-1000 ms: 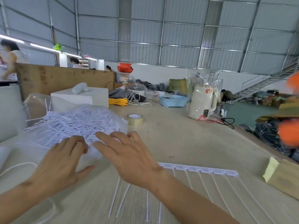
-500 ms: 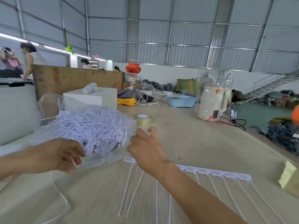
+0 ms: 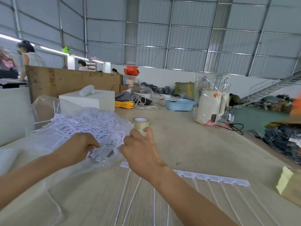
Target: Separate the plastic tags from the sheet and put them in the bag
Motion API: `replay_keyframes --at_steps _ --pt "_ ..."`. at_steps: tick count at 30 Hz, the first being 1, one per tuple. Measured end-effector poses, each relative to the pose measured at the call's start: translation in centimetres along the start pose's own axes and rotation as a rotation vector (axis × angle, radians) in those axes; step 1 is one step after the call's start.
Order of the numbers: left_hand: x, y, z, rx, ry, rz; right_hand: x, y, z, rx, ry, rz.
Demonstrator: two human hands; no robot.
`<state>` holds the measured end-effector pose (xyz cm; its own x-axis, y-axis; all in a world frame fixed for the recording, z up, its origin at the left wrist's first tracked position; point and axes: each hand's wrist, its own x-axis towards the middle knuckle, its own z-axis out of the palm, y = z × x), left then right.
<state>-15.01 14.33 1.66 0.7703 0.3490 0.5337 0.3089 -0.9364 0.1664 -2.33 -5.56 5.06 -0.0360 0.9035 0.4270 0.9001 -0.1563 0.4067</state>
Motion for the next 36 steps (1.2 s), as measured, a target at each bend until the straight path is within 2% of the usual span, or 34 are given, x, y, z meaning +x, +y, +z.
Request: replay_keyframes --at_steps 2,3,6,7,9,12,14,16,18,19,20,23,26,29,31,33,35,36 --pt "0.4 1.3 0.8 0.060 0.050 0.186 -0.1 -0.2 -0.4 -0.044 0.032 0.025" --pt "0.7 1.4 1.4 0.145 0.014 0.269 -0.1 -0.1 -0.5 -0.048 0.039 0.020" --pt "1.4 0.2 4.2 0.342 -0.339 0.255 0.1 -0.2 -0.3 0.040 0.000 -0.034" --pt "1.6 -0.4 5.2 0.382 -0.412 0.254 0.2 -0.5 -0.2 0.052 -0.039 -0.054" --pt "2.2 -0.9 6.3 0.475 -0.461 0.259 0.5 -1.3 0.1 0.017 -0.109 -0.105" --pt "3.3 -0.7 6.3 0.574 -0.431 0.241 0.4 -2.1 0.6 -0.025 -0.171 -0.144" --pt "4.0 -0.8 5.6 0.660 -0.254 0.415 0.3 -1.8 0.6 0.006 -0.158 -0.153" --pt "4.3 -0.8 5.0 0.783 -0.197 0.440 0.1 -1.3 0.0 0.081 -0.118 -0.160" --pt "4.8 -2.0 5.7 0.821 -0.289 0.363 -0.2 -1.0 -0.7 0.166 -0.047 -0.191" --pt "5.0 -2.2 6.1 0.851 -0.420 0.234 -0.3 -1.0 -0.9 0.174 0.005 -0.219" --pt "5.3 -2.3 6.3 0.881 -0.480 0.146 -0.5 -1.0 -1.0 0.156 0.052 -0.248" --pt "6.1 -2.1 6.8 0.897 -0.491 0.111 -1.4 -1.0 -0.9 0.185 0.019 -0.272" --pt "6.2 -1.0 6.3 0.782 -0.472 0.099 -2.4 0.0 0.2 0.309 0.001 -0.247" --pt "5.5 0.2 4.8 0.551 -0.458 0.158 -3.7 1.8 1.7 0.475 0.023 -0.059" --pt "4.5 0.8 3.0 0.349 -0.479 0.145 -4.8 3.7 2.9 0.491 -0.101 0.140" --pt "3.4 0.6 0.9 0.206 -0.544 0.079 -6.1 5.6 4.3 0.382 -0.279 0.329" --pt "2.2 1.1 -1.6 0.269 -0.564 0.005 -7.6 6.8 5.7 0.390 -0.446 0.490" --pt "1.4 1.9 -2.6 0.377 -0.488 0.013 -8.3 7.2 6.3 0.407 -0.521 0.543"
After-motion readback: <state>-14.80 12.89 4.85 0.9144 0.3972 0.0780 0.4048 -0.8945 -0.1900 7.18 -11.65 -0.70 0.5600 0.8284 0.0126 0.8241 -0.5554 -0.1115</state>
